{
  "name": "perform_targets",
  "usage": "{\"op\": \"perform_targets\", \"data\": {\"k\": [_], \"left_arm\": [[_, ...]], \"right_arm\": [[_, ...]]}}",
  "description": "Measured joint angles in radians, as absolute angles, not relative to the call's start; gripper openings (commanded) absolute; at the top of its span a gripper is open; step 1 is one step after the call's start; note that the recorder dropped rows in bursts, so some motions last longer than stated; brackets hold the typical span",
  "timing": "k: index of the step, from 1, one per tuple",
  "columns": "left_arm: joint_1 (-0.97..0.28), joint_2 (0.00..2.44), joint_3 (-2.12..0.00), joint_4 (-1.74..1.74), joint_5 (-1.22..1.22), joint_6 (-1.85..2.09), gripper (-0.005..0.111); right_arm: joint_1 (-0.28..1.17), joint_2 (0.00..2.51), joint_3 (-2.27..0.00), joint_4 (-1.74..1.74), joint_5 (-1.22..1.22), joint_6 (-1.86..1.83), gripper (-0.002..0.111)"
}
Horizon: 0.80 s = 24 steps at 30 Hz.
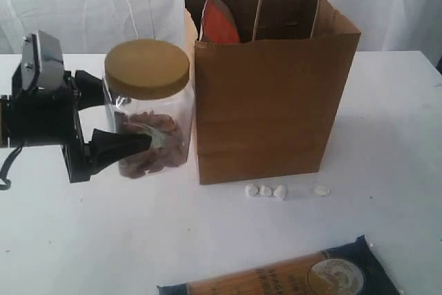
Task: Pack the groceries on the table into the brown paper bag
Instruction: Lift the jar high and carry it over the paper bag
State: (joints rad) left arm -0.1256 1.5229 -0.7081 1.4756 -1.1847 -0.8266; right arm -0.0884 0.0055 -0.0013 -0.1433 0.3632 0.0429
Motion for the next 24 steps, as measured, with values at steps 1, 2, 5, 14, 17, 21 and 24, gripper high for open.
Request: {"op": "perform_targets", "data": {"k": [1, 2, 5, 14, 17, 21, 24], "left_arm": [[-0.126, 1.493, -0.708, 1.476, -1.187, -0.829, 0.0], [-0.126, 1.464, -0.708, 1.476, -1.187, -0.829, 0.0], [-0.126, 1.377, -0.708, 1.473, -1.187, -0.833, 0.0], [-0.126, 1.189, -0.885, 1.205, -1.19, -0.835, 0.0], [-0.13, 1.183, -0.989, 1.087, -1.191, -0.835, 0.0], [-0.177, 1.225, -1.109, 1.043, -1.141, -0.845, 0.0], [-0.257, 1.295, -1.194, 1.043, -1.08, -0.849, 0.0]], "right_arm": [[-0.088, 0.006, -0.001, -0.143, 0.363, 0.043, 0.0], [-0.088, 0.006, -0.001, -0.143, 0.363, 0.043, 0.0], [-0.088, 0.006, -0.001, -0.143, 0.363, 0.043, 0.0], [-0.088, 0.006, -0.001, -0.143, 0.363, 0.043, 0.0], [-0.088, 0.006, -0.001, -0.143, 0.363, 0.043, 0.0], [-0.088, 0.006, -0.001, -0.143, 0.363, 0.043, 0.0], [-0.088, 0.006, -0.001, -0.143, 0.363, 0.043, 0.0]]}}
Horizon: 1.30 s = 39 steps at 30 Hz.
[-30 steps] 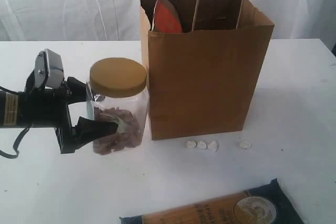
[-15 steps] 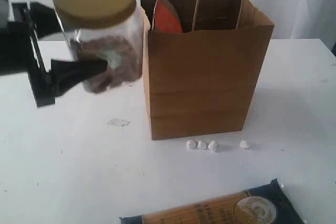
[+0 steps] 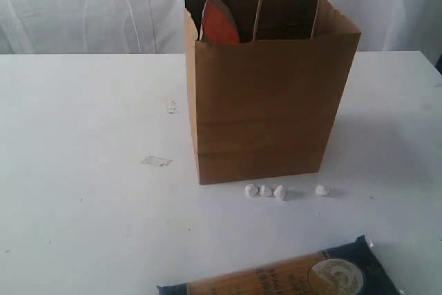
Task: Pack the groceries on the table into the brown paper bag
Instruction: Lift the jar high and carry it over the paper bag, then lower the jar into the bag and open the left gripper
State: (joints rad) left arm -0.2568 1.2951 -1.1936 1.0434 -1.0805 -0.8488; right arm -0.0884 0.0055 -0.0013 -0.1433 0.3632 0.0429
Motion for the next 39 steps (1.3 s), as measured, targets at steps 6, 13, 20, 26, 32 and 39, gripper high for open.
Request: {"op": "perform_targets", "data": {"k": [6, 13, 20, 26, 32, 39], "left_arm": [[-0.452, 1.563, -1.417, 1.043, -0.942, -0.828, 0.0], [-0.536, 1.756, -1.523, 1.048, -0.898, -0.71, 0.0], [-0.545, 1.784, -1.523, 1.201, -0.977, -0.858, 0.0], [-0.547, 1.808, -1.523, 1.365, -0.958, -0.95, 0.0], [-0.547, 1.81, -1.523, 1.369, -0.862, -0.956, 0.0], [-0.547, 1.81, -1.523, 1.369, -0.84, -0.956, 0.0]], "right_arm": [[-0.088, 0.006, -0.001, -0.143, 0.363, 0.043, 0.0], [-0.088, 0.006, -0.001, -0.143, 0.363, 0.043, 0.0], [-0.088, 0.006, -0.001, -0.143, 0.363, 0.043, 0.0], [-0.088, 0.006, -0.001, -0.143, 0.363, 0.043, 0.0], [-0.088, 0.006, -0.001, -0.143, 0.363, 0.043, 0.0], [-0.088, 0.006, -0.001, -0.143, 0.363, 0.043, 0.0]]}}
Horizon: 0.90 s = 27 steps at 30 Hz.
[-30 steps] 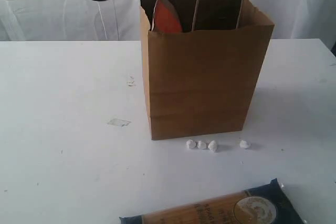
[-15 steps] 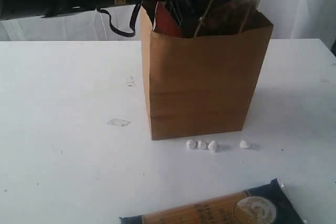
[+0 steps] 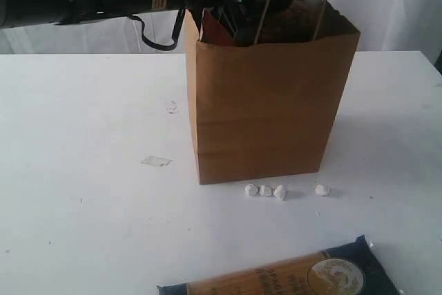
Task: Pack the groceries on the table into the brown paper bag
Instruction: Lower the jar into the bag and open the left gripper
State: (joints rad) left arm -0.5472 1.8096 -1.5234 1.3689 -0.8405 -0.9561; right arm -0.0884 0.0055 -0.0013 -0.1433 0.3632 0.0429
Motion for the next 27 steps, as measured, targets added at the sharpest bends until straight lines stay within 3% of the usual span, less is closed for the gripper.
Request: {"op": "perform_targets", "data": {"k": [17, 20, 27], "left_arm": [[-0.547, 1.835, -1.523, 1.388, -0.831, -1.056, 0.001], [-0.547, 1.839, -1.523, 1.391, -0.818, -1.07, 0.012], [-0.547, 1.839, -1.523, 1.391, -0.818, -1.096, 0.06]], "right_arm": [[-0.088, 0.006, -0.001, -0.143, 0.363, 0.043, 0.0], [-0.088, 0.006, -0.001, -0.143, 0.363, 0.043, 0.0], [-0.088, 0.006, -0.001, -0.143, 0.363, 0.043, 0.0]]}}
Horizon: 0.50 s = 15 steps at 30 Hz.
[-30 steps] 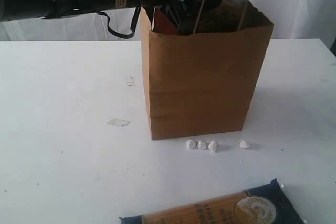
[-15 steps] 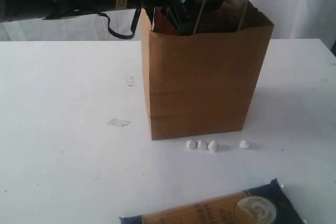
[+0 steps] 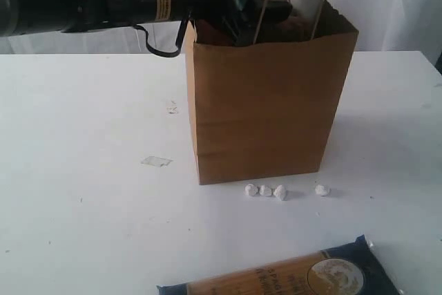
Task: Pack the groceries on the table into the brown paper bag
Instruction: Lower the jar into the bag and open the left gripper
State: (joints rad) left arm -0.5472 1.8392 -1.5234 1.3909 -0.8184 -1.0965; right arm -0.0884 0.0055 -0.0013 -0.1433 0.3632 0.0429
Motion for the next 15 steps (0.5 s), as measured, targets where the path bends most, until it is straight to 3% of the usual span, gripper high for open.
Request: {"op": "perform_targets", "data": {"k": [4, 15], "left_arm": [[-0.547, 1.839, -1.523, 1.391, -0.823, -1.135, 0.07], [-0.547, 1.839, -1.523, 1.391, -0.875, -1.147, 0.069]], "right_arm": [[-0.088, 0.006, -0.001, -0.143, 0.363, 0.043, 0.0], [-0.088, 0.006, -0.001, -0.143, 0.363, 0.043, 0.0]]}}
